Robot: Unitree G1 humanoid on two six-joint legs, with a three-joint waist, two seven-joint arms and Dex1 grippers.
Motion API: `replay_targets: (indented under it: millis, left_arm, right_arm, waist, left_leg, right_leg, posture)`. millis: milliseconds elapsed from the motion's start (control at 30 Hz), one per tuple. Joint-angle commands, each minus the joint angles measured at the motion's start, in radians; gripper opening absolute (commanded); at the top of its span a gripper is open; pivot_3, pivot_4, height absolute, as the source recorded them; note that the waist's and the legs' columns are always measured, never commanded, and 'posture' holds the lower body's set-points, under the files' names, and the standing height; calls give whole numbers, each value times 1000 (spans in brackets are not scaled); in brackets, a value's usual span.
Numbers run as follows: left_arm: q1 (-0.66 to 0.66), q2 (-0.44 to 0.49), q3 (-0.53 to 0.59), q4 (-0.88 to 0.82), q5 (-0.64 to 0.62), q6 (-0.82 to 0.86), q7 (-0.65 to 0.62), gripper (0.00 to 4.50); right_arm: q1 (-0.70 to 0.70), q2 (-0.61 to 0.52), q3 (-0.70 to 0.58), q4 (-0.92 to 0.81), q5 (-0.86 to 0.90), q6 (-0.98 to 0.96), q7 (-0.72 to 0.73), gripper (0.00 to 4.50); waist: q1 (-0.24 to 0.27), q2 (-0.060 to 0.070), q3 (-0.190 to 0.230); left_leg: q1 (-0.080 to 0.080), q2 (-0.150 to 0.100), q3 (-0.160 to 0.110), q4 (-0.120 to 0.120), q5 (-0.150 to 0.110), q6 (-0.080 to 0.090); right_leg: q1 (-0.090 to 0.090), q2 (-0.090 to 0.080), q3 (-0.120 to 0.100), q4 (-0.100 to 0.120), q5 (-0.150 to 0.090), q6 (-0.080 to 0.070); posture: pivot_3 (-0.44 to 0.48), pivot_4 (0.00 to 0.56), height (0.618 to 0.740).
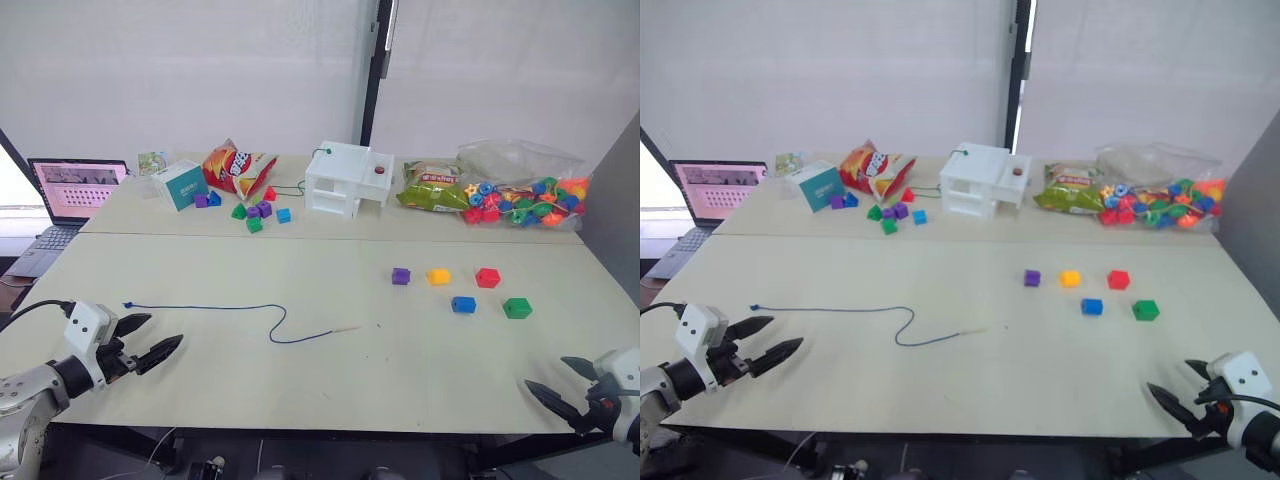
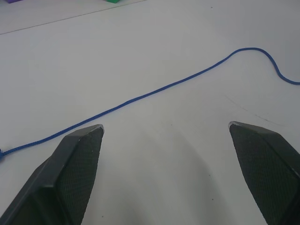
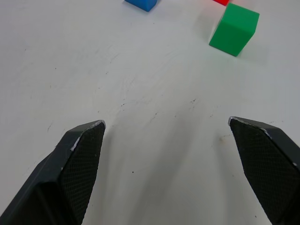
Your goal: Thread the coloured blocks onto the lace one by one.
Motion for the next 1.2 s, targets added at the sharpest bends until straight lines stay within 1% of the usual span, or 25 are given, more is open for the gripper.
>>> replay_targets:
  millis: [33,167,233,367,433,467,533,633,667,733,800,867,967,1133,1200]
  left_arm:
    - [-20,15,18,1,-3,-12,-1,4500]
    - [-48,8,-13,-34,-15,29,2,4500]
    - [-73,-2,-55,-82,-23,53,-3,4500]
    - [-157,-30,-197,-174,-34,118,-34,4500]
    - [-233,-61,-306,-231,-48,172,-56,4500]
    - [-275,-77,-371,-244,-24,190,-57,4500]
    - [-330,-91,-454,-242,13,215,-61,4500]
    - [-426,-120,-585,-197,88,231,-66,4500]
    - [-469,-144,-631,-172,119,235,-60,4500]
    - [-576,-197,-735,-92,205,262,-35,4500]
    - [-662,-239,-799,-5,266,286,-27,4500]
    - [-716,-281,-826,51,283,298,-33,4500]
    - [-748,-328,-855,104,319,281,-24,4500]
    - [-720,-365,-882,194,364,224,-43,4500]
    - [-713,-374,-895,255,392,178,-47,4500]
  right_arm:
    - [-1,5,-16,-36,16,-13,-2,4452]
    - [-24,17,-6,-69,40,11,-4,4452]
    - [-41,15,8,-107,59,34,4,4452]
    - [-93,-14,66,-171,88,93,37,4452]
    - [-118,-42,118,-212,100,136,71,4452]
    - [-136,-55,145,-235,110,159,83,4452]
    - [-161,-70,180,-262,121,191,94,4452]
    - [-193,-93,235,-309,128,234,116,4452]
    - [-202,-103,253,-322,129,244,124,4452]
    - [-224,-121,282,-350,128,260,133,4452]
    - [-234,-130,290,-379,131,274,129,4452]
    - [-226,-129,279,-406,138,288,118,4452]
    - [-198,-111,258,-437,138,298,90,4452]
    - [-135,-80,222,-485,136,298,42,4452]
    - [-119,-71,213,-502,136,300,27,4452]
  waist:
    - [0,0,0]
    - [1,0,0]
    - [1,0,0]
    - [2,0,0]
    - [4,0,0]
    - [5,0,0]
    - [3,0,0]
    - [-2,0,0]
    - [0,0,0]
    - [2,0,0]
    - [10,0,0]
    - [11,0,0]
    - [9,0,0]
    - [12,0,0]
    - [15,0,0]
  left_leg:
    - [0,0,0,0,0,0]
    - [0,0,0,0,0,0]
    - [0,0,0,0,0,0]
    - [0,-1,0,0,0,0]
    - [0,-1,0,0,0,0]
    - [0,-2,0,0,0,0]
    - [-1,-3,0,0,0,0]
    - [0,-3,0,0,0,1]
    - [0,-3,1,0,0,1]
    - [-1,-5,1,2,0,1]
    - [-2,-6,0,7,0,1]
    - [-6,-5,0,14,-1,4]
    - [-7,-5,0,16,-2,5]
    - [-6,-4,0,16,-2,6]
    - [-5,-4,0,16,-2,5]
  right_leg:
    - [0,0,0,0,0,0]
    - [0,0,0,0,0,0]
    - [0,0,0,0,0,0]
    - [1,0,0,0,0,1]
    - [1,0,0,1,1,1]
    - [1,1,-1,1,1,1]
    - [1,3,-2,2,1,2]
    - [0,9,-3,3,1,2]
    - [0,11,-3,3,1,2]
    - [0,12,-3,3,1,2]
    - [1,15,-4,4,2,4]
    - [1,17,-4,4,2,4]
    - [1,17,-3,4,2,5]
    - [1,17,-3,5,2,5]
    - [2,17,-3,4,2,5]
  posture:
    - [0,150,740]
    - [0,150,740]
    - [0,150,740]
    - [0,150,740]
    - [0,150,740]
    - [0,150,740]
    - [0,150,740]
    - [0,150,740]
    - [0,150,740]
    - [0,150,740]
    - [0,150,740]
    - [0,150,740]
    - [0,150,740]
    - [0,150,740]
    - [0,150,740]
